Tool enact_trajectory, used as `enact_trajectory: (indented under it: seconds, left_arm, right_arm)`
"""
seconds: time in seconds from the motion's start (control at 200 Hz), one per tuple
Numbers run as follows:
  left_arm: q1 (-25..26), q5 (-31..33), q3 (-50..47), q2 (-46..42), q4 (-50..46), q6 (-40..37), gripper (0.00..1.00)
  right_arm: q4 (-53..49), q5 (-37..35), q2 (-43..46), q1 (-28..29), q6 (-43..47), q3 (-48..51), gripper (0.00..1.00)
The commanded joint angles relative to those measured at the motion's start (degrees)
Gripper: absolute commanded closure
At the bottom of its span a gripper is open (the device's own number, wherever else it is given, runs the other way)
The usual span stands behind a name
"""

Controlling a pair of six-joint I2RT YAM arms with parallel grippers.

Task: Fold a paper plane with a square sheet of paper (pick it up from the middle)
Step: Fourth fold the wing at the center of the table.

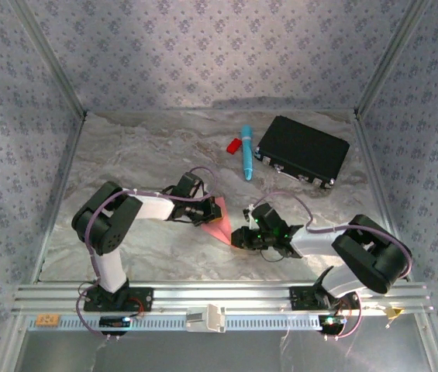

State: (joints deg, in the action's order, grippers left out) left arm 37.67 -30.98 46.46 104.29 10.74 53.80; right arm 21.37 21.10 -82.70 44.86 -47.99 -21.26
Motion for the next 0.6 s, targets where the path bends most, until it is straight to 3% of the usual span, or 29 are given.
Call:
enact_trajectory:
  seconds: [0.0, 0.275, 0.485, 0.595]
  left_arm:
    - [0.3, 1.2, -0.6, 1.9, -1.5, -1.0, 0.96]
    - [0.3, 1.2, -0.7, 1.9, -1.4, -1.0, 0.97]
    - [0.3, 1.2, -0.7, 2.3, -1.3, -0.9, 0.97]
    - [0.3, 1.1, -0.7, 2.3, -1.3, -0.9, 0.97]
  right_arm:
    - [-7.4, 0.0, 0.2, -0.1, 1.8, 0.6, 0.84]
    - [-7.8, 0.1, 0.3, -0.1, 1.4, 2.6, 0.93]
    - [-9.6, -0.9, 2.6, -0.1, 1.3, 2.7, 0.85]
    - [-10.8, -1.2, 4.1, -0.2, 1.9, 3.0, 0.87]
